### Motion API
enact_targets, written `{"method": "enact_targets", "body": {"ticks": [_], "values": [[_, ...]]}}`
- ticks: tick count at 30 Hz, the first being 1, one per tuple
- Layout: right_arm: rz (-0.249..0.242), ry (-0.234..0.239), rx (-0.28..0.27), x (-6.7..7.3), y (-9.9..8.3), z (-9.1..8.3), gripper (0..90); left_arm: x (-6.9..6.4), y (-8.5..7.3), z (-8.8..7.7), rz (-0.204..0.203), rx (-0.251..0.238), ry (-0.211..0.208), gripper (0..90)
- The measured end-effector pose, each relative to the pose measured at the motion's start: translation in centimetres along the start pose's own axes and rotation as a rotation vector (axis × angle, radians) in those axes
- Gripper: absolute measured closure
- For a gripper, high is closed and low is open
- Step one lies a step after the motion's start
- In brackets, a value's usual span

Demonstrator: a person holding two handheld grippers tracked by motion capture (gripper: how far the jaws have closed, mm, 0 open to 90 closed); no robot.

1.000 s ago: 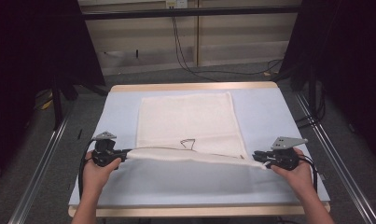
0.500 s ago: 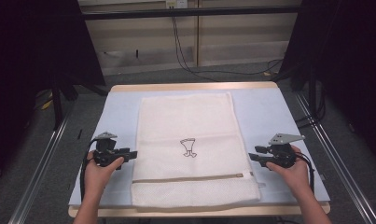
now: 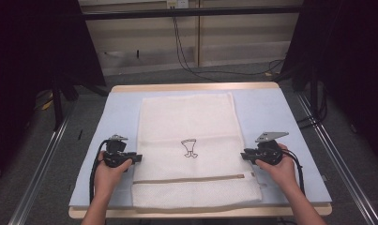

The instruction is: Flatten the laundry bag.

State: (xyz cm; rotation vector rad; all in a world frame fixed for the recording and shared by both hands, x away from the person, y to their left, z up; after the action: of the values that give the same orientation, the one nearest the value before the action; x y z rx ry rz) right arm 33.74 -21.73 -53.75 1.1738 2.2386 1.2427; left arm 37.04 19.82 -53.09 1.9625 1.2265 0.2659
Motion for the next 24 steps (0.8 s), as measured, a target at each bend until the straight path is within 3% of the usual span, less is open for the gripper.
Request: {"method": "enact_targets", "body": {"ticks": [3,7,12,24], "values": [[0.007,0.008,-0.005,0.0,0.1,0.0,82.6,-0.2,0.0,0.2,-0.004,0.002,0.005,77.9],[0.013,0.011,-0.016,0.0,0.3,0.0,85.0,-0.4,0.2,0.4,0.021,0.015,0.008,86.0],[0.030,-0.008,-0.061,-0.4,1.0,-0.4,86.1,0.0,0.8,0.9,0.012,-0.007,0.012,87.0],[0.024,-0.019,-0.064,-0.9,1.6,0.4,86.3,1.3,1.9,1.4,0.017,-0.044,0.039,86.6]]}}
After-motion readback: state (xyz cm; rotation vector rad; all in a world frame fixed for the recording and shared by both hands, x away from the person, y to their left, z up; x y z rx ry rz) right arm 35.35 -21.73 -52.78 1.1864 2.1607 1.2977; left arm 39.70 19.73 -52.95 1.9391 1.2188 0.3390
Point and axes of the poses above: each handheld gripper's, and its own axes: z roughly forward along the jaws, y roughly out of its top, x roughly to its left, the point moved 8 cm from there along z, roughly forward along the jaws, and after that the axes turned 10 degrees about -x, right-handed, at the moved point
